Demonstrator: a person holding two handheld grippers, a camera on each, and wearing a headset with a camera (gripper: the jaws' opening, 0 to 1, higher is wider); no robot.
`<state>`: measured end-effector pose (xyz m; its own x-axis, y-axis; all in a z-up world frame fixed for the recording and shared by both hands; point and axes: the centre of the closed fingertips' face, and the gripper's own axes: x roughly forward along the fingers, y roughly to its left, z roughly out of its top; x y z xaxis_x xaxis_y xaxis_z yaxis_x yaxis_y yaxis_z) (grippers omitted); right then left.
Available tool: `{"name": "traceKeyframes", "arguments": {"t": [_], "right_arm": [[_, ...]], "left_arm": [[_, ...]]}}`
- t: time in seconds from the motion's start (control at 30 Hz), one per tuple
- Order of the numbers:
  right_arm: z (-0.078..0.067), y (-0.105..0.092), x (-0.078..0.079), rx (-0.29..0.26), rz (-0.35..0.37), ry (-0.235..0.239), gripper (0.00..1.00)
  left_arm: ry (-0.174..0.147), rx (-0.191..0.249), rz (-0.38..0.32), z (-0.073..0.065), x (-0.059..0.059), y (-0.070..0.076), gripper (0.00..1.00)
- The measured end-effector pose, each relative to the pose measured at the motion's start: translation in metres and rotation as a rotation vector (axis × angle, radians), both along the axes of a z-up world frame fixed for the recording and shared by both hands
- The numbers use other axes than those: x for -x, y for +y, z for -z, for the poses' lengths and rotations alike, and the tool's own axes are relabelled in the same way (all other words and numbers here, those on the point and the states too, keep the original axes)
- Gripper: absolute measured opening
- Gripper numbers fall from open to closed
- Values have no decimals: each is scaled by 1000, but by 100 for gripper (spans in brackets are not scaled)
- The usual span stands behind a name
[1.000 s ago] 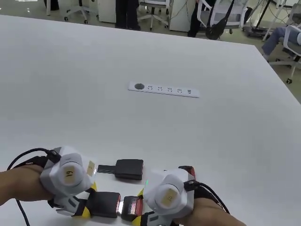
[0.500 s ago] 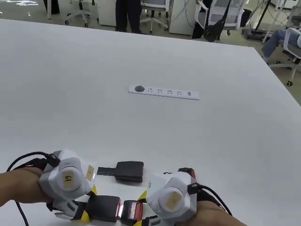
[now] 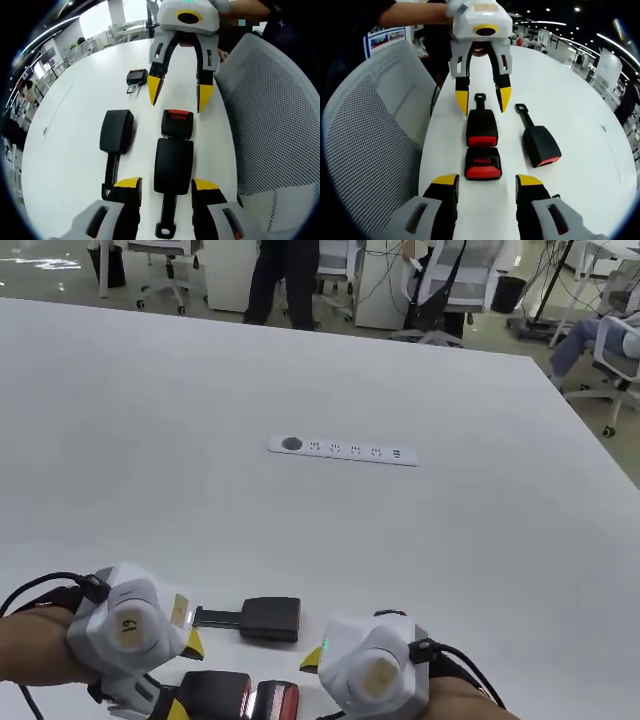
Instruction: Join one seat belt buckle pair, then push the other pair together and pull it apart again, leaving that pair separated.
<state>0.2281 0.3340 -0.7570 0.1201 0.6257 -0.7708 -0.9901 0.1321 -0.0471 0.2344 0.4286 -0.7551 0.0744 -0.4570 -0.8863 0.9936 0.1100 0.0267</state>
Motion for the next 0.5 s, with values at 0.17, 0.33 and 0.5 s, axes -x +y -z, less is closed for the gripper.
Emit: {"name": "traceKeyframes", "arguments": {"t": [0.17, 0.33, 0.5], "right_arm": [[-10, -11, -9, 4, 12, -9, 45], [-23, -21, -21, 1, 19, -27, 46], [-26, -32, -34, -2, 37, -38, 46]], "left_arm": [[-9, 27, -10, -15, -7, -4, 45], [-41, 41, -15, -26, -24, -6, 46], [-51, 48, -17, -30, -35, -10, 46]]}}
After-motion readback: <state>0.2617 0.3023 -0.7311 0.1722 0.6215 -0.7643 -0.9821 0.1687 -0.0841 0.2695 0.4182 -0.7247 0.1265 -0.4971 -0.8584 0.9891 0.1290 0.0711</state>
